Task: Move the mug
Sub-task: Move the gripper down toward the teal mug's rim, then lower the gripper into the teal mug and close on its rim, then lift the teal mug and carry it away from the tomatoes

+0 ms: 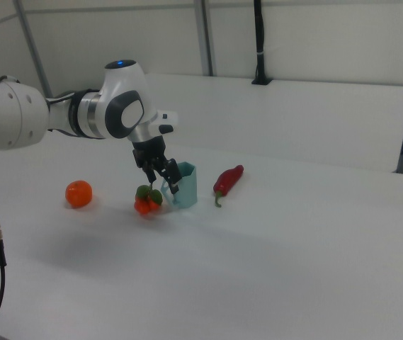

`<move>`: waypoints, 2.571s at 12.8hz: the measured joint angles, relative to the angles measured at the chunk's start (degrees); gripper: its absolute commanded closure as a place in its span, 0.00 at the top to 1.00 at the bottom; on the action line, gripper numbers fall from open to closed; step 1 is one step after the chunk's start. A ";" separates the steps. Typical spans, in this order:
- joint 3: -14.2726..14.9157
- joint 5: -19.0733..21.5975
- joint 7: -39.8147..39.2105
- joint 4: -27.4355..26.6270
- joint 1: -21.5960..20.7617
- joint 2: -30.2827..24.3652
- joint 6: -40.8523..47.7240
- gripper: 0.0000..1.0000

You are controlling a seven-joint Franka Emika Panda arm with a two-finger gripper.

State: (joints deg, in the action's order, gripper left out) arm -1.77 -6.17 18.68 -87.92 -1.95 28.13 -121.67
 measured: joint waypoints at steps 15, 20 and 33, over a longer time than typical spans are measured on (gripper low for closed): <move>0.00 -2.12 0.05 0.00 -0.50 2.43 -2.07 0.12; 0.00 -2.14 0.06 0.07 -0.51 2.43 -2.12 0.00; 0.05 -2.12 0.06 0.74 -0.10 -5.67 0.30 0.00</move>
State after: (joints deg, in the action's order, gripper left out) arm -1.72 -8.29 18.74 -87.18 -2.05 22.46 -121.37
